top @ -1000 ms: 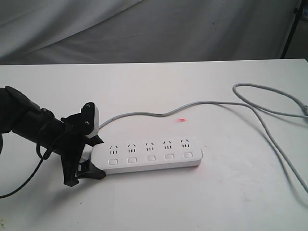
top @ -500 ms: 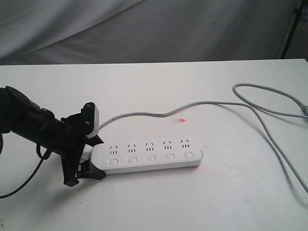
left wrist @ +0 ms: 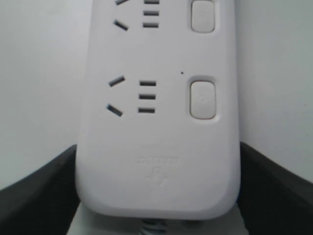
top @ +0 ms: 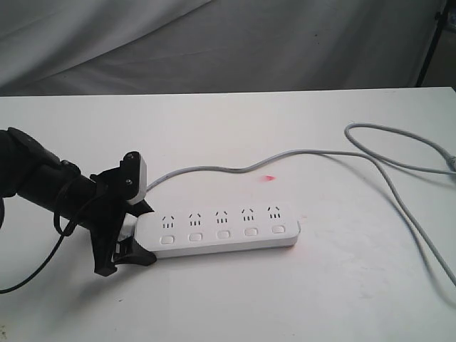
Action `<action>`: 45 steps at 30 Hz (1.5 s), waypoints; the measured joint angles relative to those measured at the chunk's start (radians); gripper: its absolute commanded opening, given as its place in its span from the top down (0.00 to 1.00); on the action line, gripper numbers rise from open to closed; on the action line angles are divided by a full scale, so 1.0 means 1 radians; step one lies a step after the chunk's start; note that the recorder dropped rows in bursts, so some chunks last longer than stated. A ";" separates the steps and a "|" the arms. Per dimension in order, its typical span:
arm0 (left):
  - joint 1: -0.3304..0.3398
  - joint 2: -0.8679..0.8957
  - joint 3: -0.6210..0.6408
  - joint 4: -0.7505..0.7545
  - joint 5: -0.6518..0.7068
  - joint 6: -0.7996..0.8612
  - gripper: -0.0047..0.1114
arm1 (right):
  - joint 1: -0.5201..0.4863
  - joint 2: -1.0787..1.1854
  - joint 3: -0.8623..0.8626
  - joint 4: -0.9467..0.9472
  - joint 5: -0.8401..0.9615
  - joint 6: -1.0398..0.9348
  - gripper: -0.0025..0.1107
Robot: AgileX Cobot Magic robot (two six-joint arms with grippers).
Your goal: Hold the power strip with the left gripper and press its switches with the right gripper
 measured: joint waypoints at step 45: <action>0.000 0.000 0.000 0.000 0.000 0.000 0.96 | 0.000 0.000 0.086 0.050 0.019 0.004 0.74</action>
